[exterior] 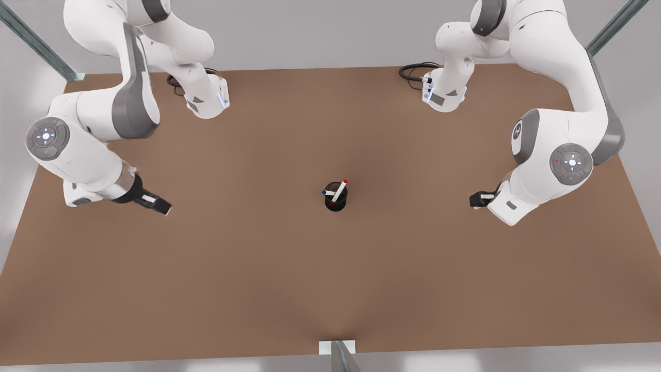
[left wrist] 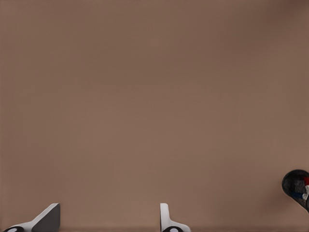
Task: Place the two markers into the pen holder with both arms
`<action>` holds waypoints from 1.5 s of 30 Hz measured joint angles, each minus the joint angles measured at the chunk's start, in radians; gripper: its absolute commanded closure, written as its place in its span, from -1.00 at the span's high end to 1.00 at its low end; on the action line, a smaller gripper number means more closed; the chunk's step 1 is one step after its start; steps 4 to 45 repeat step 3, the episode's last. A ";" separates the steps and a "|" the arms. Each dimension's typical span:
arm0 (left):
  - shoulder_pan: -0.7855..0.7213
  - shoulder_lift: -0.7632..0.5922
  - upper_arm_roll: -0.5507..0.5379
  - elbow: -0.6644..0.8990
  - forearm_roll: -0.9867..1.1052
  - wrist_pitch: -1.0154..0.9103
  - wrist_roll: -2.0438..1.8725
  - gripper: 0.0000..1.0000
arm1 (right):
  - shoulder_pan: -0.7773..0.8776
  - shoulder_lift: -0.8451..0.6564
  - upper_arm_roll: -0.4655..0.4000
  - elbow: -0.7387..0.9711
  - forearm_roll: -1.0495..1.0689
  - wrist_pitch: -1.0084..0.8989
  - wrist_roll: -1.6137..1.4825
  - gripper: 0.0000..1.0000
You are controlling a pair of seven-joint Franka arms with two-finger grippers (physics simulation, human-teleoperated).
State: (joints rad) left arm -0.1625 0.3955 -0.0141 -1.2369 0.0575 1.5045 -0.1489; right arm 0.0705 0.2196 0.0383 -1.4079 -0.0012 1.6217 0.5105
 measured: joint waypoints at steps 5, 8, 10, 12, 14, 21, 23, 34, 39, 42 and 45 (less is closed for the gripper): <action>0.000 0.000 -0.001 0.000 0.000 -0.003 0.004 1.00 | -0.008 0.001 0.000 0.002 0.001 -0.018 -0.094 0.99; 0.000 0.000 -0.001 0.000 0.000 -0.003 0.004 1.00 | -0.008 0.001 0.000 0.002 0.001 -0.018 -0.094 0.99; 0.000 0.000 -0.001 0.000 0.000 -0.003 0.004 1.00 | -0.008 0.001 0.000 0.002 0.001 -0.018 -0.094 0.99; 0.000 0.000 -0.001 0.000 0.000 -0.003 0.004 1.00 | -0.008 0.001 0.000 0.002 0.001 -0.018 -0.094 0.99; 0.000 0.000 -0.001 0.000 0.000 -0.003 0.004 1.00 | -0.008 0.001 0.000 0.002 0.001 -0.018 -0.094 0.99; 0.000 0.000 -0.001 0.000 0.000 -0.003 0.004 1.00 | -0.008 0.001 0.000 0.002 0.001 -0.018 -0.094 0.99; 0.000 0.000 -0.001 0.000 0.000 -0.003 0.004 1.00 | -0.008 0.001 0.000 0.002 0.001 -0.018 -0.094 0.99; 0.000 0.000 -0.001 0.000 0.000 -0.003 0.004 1.00 | -0.008 0.001 0.000 0.002 0.001 -0.018 -0.094 0.99; 0.000 0.000 -0.001 0.000 0.000 -0.003 0.004 1.00 | -0.008 0.001 0.000 0.002 0.001 -0.018 -0.094 0.99; 0.000 0.000 -0.001 0.000 0.000 -0.003 0.004 1.00 | -0.008 0.001 0.000 0.002 0.001 -0.018 -0.094 0.99; 0.000 0.000 -0.001 0.000 0.000 -0.003 0.004 1.00 | -0.008 0.001 0.000 0.002 0.001 -0.018 -0.094 0.99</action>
